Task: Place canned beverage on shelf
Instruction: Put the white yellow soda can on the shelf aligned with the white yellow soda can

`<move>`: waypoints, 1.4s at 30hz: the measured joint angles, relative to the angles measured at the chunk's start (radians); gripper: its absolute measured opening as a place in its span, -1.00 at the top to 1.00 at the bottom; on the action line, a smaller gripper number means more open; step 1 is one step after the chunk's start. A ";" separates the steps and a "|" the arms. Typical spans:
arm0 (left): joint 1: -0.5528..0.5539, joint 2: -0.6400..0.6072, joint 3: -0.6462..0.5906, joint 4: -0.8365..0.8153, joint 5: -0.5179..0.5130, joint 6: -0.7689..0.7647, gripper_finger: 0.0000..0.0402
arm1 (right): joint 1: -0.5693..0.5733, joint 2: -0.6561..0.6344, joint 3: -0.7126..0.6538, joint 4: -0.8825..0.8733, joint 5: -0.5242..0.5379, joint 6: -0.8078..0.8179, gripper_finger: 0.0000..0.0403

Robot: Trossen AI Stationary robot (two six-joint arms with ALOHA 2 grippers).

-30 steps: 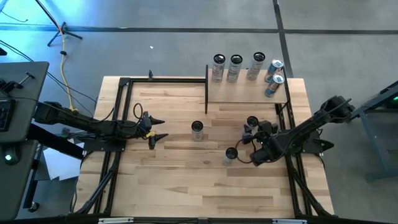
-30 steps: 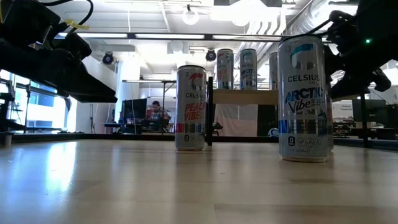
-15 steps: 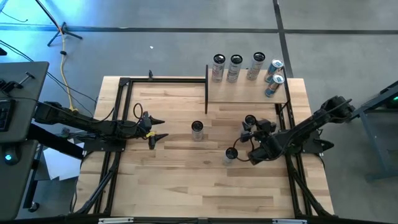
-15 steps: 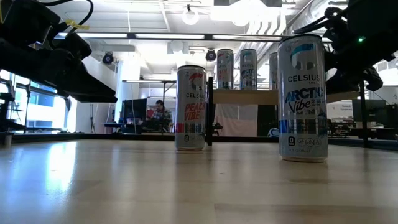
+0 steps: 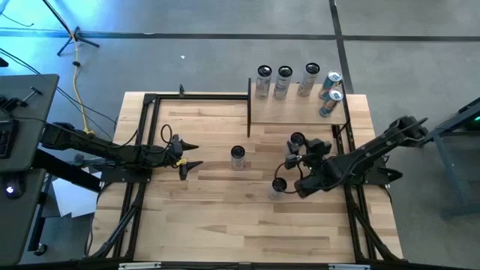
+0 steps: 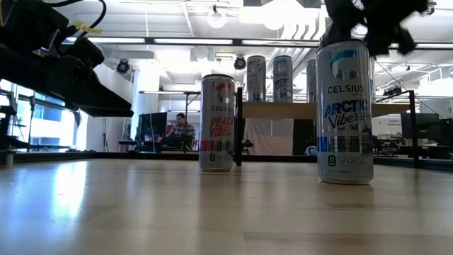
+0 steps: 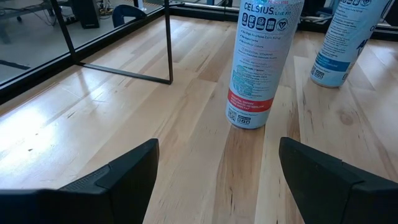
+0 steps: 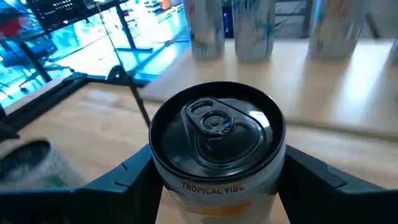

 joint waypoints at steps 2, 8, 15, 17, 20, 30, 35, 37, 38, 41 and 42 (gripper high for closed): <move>0.000 0.000 0.000 0.000 0.000 0.000 -0.52 | -0.020 0.000 0.077 -0.100 0.002 -0.007 -0.20; 0.000 0.000 0.000 0.000 0.000 0.000 -0.52 | -0.088 -0.001 0.236 -0.306 0.081 -0.007 -0.20; 0.000 0.000 0.000 0.000 0.000 0.000 -0.52 | -0.231 -0.002 0.267 -0.398 0.130 0.015 -0.20; 0.000 0.000 0.000 0.000 0.000 0.000 -0.52 | -0.280 -0.001 0.261 -0.413 0.124 0.035 -0.20; 0.000 0.000 0.000 0.000 0.000 0.000 -0.52 | -0.345 -0.002 0.245 -0.419 0.122 0.055 -0.28; 0.000 0.000 0.000 0.000 0.000 0.000 -0.52 | -0.433 -0.002 0.195 -0.318 0.126 0.055 -0.33; 0.000 0.000 0.000 0.000 0.000 0.000 -0.52 | -0.479 -0.002 0.195 -0.310 0.128 0.054 -0.32; 0.000 0.000 0.000 0.000 0.000 0.000 -0.52 | -0.492 -0.002 0.195 -0.293 0.124 0.054 -0.32; 0.000 0.000 0.000 0.000 0.000 0.000 -0.52 | -0.497 -0.002 0.195 -0.283 0.122 0.053 -0.32; 0.000 0.000 0.000 0.000 0.000 0.000 -0.52 | -0.509 -0.002 0.195 -0.244 0.121 0.021 -0.32; 0.000 0.000 0.000 0.000 0.000 0.000 -0.52 | -0.513 -0.002 0.195 -0.231 0.120 0.005 -0.32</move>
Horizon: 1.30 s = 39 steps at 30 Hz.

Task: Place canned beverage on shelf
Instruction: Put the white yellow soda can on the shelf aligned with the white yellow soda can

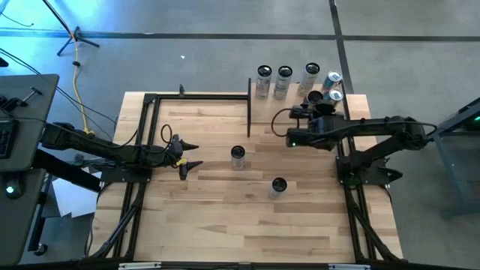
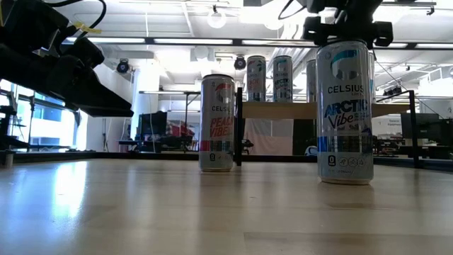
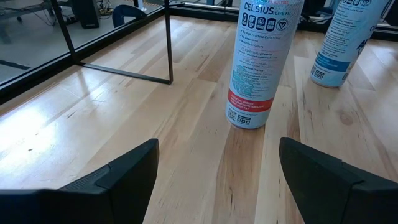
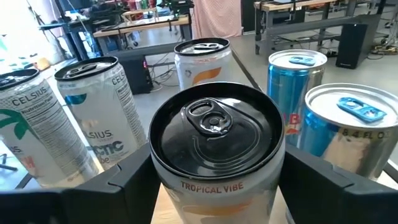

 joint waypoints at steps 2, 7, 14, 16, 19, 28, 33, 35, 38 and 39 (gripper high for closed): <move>0.000 0.000 0.000 0.000 0.000 0.000 -0.52 | -0.009 0.000 0.000 0.015 -0.001 -0.028 -0.32; 0.000 0.000 0.000 0.000 0.000 0.000 -0.52 | -0.042 0.000 0.000 0.036 -0.018 -0.058 -0.34; 0.000 0.000 0.000 0.000 0.000 0.000 -0.52 | -0.059 0.000 0.000 0.084 -0.024 -0.109 -0.37; 0.000 0.000 0.000 0.000 0.000 0.000 -0.52 | -0.059 0.000 0.000 0.110 -0.026 -0.130 -0.37; 0.000 0.000 0.000 0.000 0.000 0.000 -0.52 | -0.064 0.000 0.000 0.138 -0.029 -0.170 -0.37; 0.000 0.000 0.000 0.000 0.000 0.000 -0.52 | -0.101 0.001 0.000 0.165 -0.091 -0.246 -0.50; 0.000 0.000 0.000 0.000 0.000 0.000 -0.52 | -0.112 0.001 0.000 0.163 -0.101 -0.256 -0.71; 0.000 0.000 0.000 0.000 0.000 0.000 -0.52 | -0.111 0.001 0.000 0.162 -0.096 -0.263 -0.79; 0.000 0.000 0.000 0.000 0.000 0.000 -0.52 | -0.111 0.001 0.000 0.162 -0.094 -0.261 -0.89; 0.000 0.000 0.000 0.000 0.000 0.000 -0.52 | -0.111 0.001 0.000 0.161 -0.099 -0.257 -0.91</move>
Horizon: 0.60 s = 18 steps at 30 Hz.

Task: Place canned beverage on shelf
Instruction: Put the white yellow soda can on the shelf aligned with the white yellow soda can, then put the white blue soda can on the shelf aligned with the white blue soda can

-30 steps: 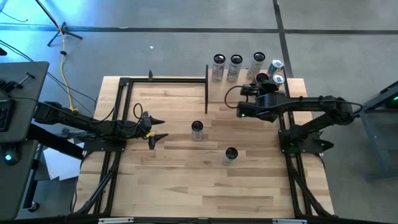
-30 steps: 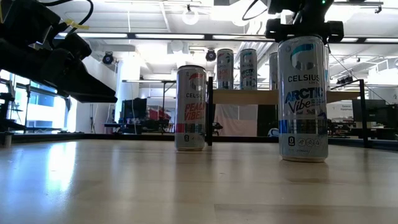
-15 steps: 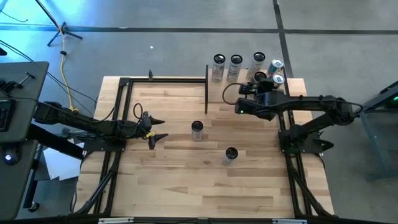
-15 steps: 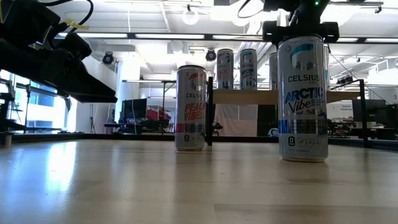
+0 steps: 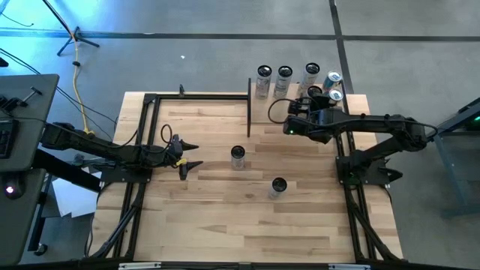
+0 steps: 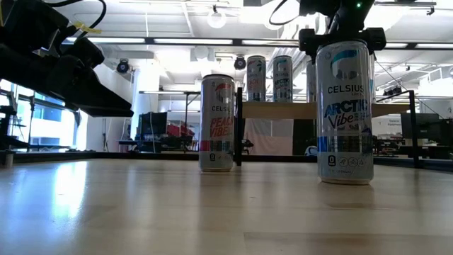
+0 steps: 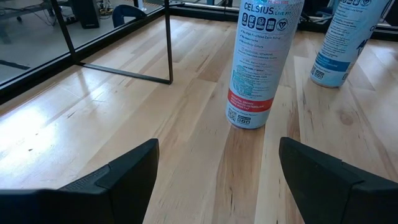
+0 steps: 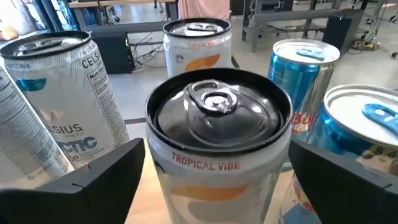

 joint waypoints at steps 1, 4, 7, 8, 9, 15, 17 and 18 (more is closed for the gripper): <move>0.000 0.000 0.000 0.000 0.000 0.000 -0.52 | 0.003 0.000 0.000 -0.001 -0.008 0.001 -0.92; 0.000 0.000 0.000 0.000 0.000 0.000 -0.52 | 0.024 0.000 0.000 -0.013 -0.029 0.022 -0.93; 0.000 0.000 0.000 0.000 0.000 0.000 -0.52 | 0.066 0.000 0.000 -0.040 -0.032 0.050 -0.93; 0.000 0.000 0.000 0.000 0.000 0.000 -0.52 | 0.080 0.000 0.000 -0.053 -0.032 0.069 -0.93; 0.000 0.000 0.000 0.000 0.000 0.000 -0.52 | 0.097 0.000 0.000 -0.071 -0.032 0.088 -0.93; 0.000 0.000 0.000 0.000 0.000 0.000 -0.52 | 0.222 0.000 0.000 -0.188 -0.075 0.237 -0.93; 0.000 0.000 0.000 0.000 0.000 0.000 -0.52 | 0.272 0.000 0.000 -0.220 -0.084 0.277 -0.93; 0.000 0.000 0.000 0.000 0.000 0.000 -0.52 | 0.298 0.000 0.000 -0.236 -0.088 0.300 -0.93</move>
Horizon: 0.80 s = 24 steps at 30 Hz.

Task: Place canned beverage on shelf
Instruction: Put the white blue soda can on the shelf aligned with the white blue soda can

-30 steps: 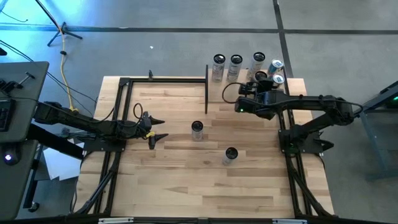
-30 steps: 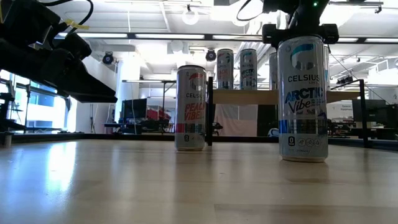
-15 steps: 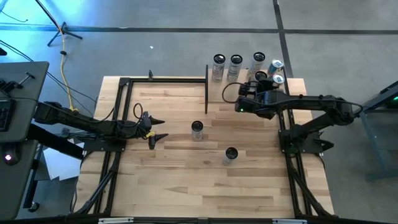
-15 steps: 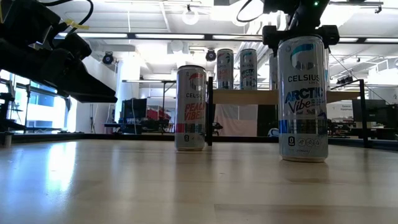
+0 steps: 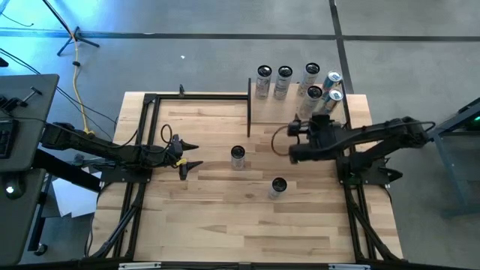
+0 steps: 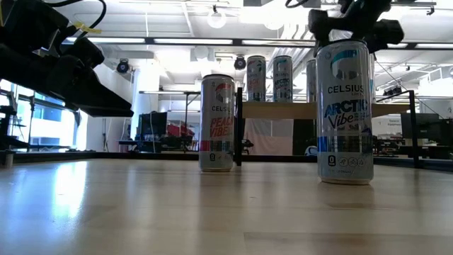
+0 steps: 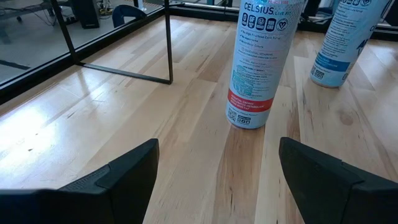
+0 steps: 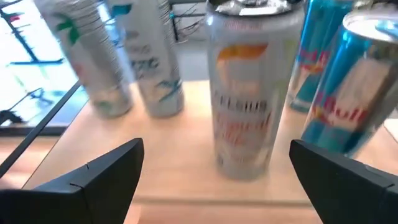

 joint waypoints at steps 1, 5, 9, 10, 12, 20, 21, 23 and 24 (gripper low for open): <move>0.000 0.000 0.000 0.000 0.000 0.000 -0.52 | 0.025 0.000 0.000 -0.013 -0.013 0.021 -0.93; 0.000 0.000 0.000 0.000 0.000 0.000 -0.52 | 0.125 0.000 0.000 -0.045 -0.092 0.080 -0.93; 0.000 0.000 0.000 0.000 0.000 0.000 -0.52 | 0.231 0.000 0.000 -0.038 -0.189 0.087 -0.93; 0.000 0.000 0.000 0.000 0.000 0.000 -0.52 | 0.258 0.000 0.000 -0.032 -0.200 0.087 -0.93; 0.000 0.000 0.000 0.000 0.000 0.000 -0.52 | 0.313 0.000 0.000 -0.008 -0.206 0.090 -0.93; 0.000 0.000 0.000 0.000 0.000 0.000 -0.52 | 0.489 0.000 0.000 0.146 -0.195 0.113 -0.93; 0.000 0.000 0.000 0.000 0.000 0.000 -0.52 | 0.501 0.000 0.000 0.187 -0.185 0.087 -0.93; 0.000 0.000 0.000 0.000 0.000 0.000 -0.52 | 0.514 0.000 0.000 0.281 -0.174 0.017 -0.93; 0.000 0.000 0.000 0.000 0.000 0.000 -0.52 | 0.515 0.000 0.000 0.335 -0.181 -0.028 -0.93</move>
